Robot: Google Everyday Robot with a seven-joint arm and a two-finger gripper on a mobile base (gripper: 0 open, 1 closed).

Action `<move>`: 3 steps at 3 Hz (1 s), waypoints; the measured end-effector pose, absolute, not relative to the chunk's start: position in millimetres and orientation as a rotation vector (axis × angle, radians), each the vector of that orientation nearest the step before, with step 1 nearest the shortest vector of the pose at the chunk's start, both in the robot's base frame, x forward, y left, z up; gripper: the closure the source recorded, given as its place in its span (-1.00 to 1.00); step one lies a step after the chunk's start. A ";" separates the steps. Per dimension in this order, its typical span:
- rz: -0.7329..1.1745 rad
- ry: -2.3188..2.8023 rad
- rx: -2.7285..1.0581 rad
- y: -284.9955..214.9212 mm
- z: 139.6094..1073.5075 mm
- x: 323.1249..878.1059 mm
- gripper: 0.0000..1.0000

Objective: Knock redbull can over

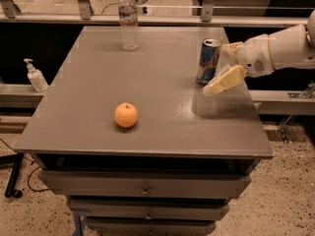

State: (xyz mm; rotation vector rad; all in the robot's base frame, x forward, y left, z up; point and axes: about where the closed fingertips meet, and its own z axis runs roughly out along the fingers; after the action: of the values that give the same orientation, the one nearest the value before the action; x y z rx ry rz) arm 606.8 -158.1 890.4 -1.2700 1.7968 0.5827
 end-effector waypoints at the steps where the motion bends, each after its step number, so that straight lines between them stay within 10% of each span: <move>1: 0.654 1.719 -1.261 -138.3 888.8 617.4 -1.00; 3: 0.813 1.621 -1.237 -109.0 906.9 591.0 -1.00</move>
Offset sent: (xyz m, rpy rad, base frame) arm -0.0124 0.0452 0.0213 0.2462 -0.0234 0.1087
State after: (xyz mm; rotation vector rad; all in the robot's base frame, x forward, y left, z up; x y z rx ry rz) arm 591.0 -109.0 906.9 -1.2375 1.6206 0.8127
